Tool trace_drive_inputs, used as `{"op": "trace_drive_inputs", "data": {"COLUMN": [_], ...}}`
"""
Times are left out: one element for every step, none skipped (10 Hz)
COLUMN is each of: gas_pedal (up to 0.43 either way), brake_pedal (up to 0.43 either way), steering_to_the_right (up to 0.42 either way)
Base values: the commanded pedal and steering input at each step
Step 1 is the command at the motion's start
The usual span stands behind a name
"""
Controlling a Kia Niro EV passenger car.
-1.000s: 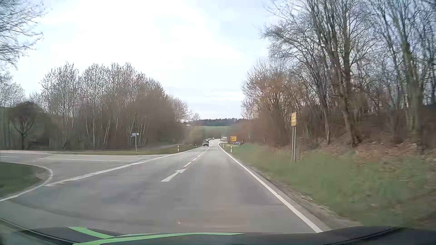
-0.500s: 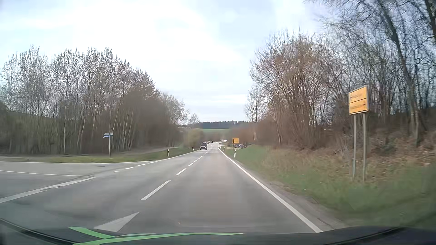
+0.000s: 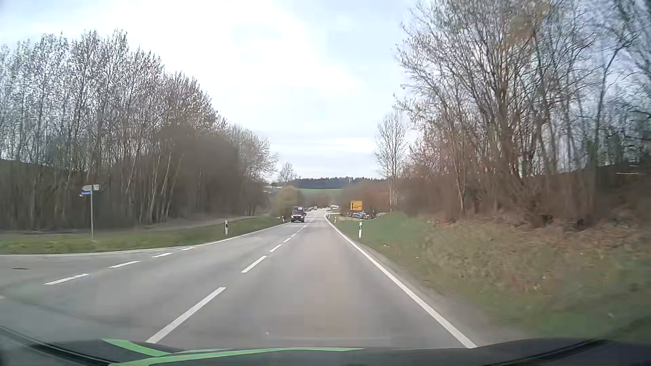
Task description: Follow the waypoints while adhering to traffic rules and regulations
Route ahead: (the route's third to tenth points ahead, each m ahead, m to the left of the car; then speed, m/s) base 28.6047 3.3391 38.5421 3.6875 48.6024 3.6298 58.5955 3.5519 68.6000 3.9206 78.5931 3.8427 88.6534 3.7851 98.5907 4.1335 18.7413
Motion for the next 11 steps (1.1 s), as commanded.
{"op": "trace_drive_inputs", "data": {"gas_pedal": [0.000,0.000,0.000,0.000,0.000,0.000,0.000,0.000,0.000,0.000,0.000], "brake_pedal": [0.000,0.000,0.000,0.000,0.000,0.000,0.000,0.000,0.000,0.000,0.000], "steering_to_the_right": [0.003,0.003,0.003,0.003,0.000,0.000,0.000,0.000,0.000,0.000,0.000]}}
